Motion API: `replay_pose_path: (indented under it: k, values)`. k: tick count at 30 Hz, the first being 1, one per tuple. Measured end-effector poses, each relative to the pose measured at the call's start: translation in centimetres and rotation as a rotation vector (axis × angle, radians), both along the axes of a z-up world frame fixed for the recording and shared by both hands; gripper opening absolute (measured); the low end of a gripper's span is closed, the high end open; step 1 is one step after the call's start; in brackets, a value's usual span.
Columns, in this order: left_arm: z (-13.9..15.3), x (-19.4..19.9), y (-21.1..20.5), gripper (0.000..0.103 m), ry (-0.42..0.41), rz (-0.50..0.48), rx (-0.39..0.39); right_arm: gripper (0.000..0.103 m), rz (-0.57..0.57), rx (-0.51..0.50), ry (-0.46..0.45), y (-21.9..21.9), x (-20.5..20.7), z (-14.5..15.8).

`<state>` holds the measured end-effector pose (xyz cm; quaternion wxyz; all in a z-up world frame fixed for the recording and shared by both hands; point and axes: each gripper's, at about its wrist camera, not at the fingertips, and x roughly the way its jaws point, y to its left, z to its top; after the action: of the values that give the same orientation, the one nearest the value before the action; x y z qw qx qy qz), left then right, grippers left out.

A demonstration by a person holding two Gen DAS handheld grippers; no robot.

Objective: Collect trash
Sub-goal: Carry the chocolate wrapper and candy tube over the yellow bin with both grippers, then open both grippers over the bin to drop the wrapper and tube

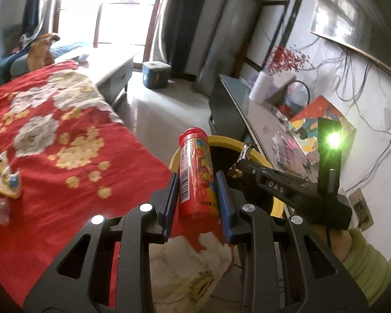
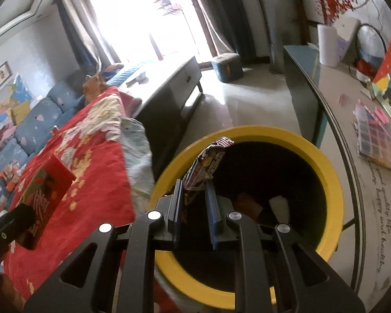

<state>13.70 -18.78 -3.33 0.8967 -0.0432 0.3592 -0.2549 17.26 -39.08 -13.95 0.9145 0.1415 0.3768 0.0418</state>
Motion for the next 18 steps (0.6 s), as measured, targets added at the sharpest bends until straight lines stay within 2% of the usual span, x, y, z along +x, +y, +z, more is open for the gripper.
replay_pose_path:
  k: [7, 12, 13, 14, 16, 18]
  values:
    - [-1.0, 1.5, -3.0, 0.023, 0.003, -0.05, 0.028, 0.019, -0.033, 0.024, 0.042, -2.3, 0.0, -1.4]
    - [-1.5, 2.7, -4.7, 0.023, 0.015, -0.085, 0.012, 0.021, -0.07, 0.044, 0.053, -3.6, 0.0, -1.8]
    - [-1.5, 2.8, -4.9, 0.028, 0.015, -0.091, 0.006, 0.026, -0.084, 0.05, 0.055, -4.0, -0.1, -1.9]
    - [-1.6, 2.9, -5.1, 0.045, 0.017, -0.099, 0.0, 0.037, -0.093, 0.052, 0.056, -4.3, -0.1, -2.0]
    - [-1.7, 2.8, -5.2, 0.061, 0.015, -0.104, -0.017, 0.046, -0.115, 0.062, 0.052, -4.8, -0.3, -2.1]
    - [-1.8, 2.6, -5.0, 0.061, 0.017, -0.107, -0.027, 0.05, -0.124, 0.066, 0.047, -5.1, -0.4, -2.0]
